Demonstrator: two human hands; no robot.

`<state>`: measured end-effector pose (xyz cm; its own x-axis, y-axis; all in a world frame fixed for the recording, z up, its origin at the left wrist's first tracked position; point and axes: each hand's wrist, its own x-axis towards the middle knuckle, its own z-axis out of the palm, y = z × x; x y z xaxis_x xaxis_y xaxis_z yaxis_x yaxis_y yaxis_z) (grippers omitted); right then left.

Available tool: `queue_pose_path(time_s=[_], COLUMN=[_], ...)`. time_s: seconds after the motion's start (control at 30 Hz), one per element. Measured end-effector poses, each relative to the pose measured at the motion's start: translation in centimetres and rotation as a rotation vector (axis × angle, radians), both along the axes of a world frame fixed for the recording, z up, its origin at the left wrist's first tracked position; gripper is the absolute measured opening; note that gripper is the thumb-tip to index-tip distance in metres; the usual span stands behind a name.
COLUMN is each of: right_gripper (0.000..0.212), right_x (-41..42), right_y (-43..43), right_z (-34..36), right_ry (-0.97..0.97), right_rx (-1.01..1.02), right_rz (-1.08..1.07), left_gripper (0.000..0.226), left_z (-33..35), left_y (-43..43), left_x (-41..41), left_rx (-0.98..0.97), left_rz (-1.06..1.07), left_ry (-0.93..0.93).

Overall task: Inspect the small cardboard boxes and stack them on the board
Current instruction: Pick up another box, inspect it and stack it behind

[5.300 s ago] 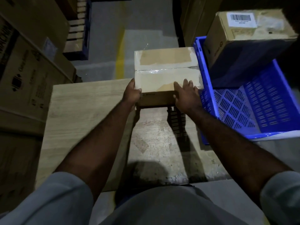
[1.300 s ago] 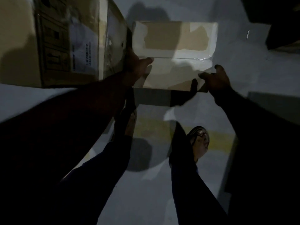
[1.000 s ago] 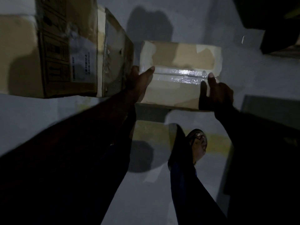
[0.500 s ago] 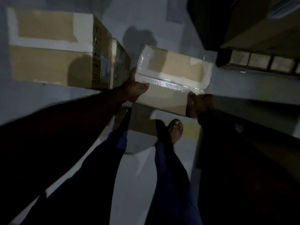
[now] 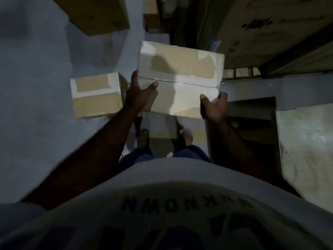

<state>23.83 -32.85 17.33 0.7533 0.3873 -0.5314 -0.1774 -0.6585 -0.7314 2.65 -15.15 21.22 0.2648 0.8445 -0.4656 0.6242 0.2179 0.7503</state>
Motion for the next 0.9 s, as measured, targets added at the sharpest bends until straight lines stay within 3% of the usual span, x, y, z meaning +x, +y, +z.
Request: queue_pose_path(time_s=[0.27, 0.5, 0.67, 0.9], right_gripper=[0.055, 0.054, 0.047, 0.054], right_x=[2.5, 2.0, -2.1, -8.6], right_y=[-3.2, -6.4, -8.0, -12.5], right_z=[9.4, 15.2, 16.9, 16.9], right_ry=[-0.169, -0.314, -0.387, -0.435], right_rx=[0.063, 0.097, 0.118, 0.12], right_rz=[-0.137, -0.357, -0.554, -0.806], left_gripper=[0.091, 0.084, 0.085, 0.076], left_z=[8.7, 12.9, 15.2, 16.2], left_y=[-0.7, -0.3, 0.4, -3.1], left_x=[5.3, 9.3, 10.6, 11.3], left_rx=[0.209, 0.291, 0.351, 0.337], left_rz=[-0.151, -0.385, -0.56, -0.767], left_ry=[0.074, -0.048, -0.086, -0.157])
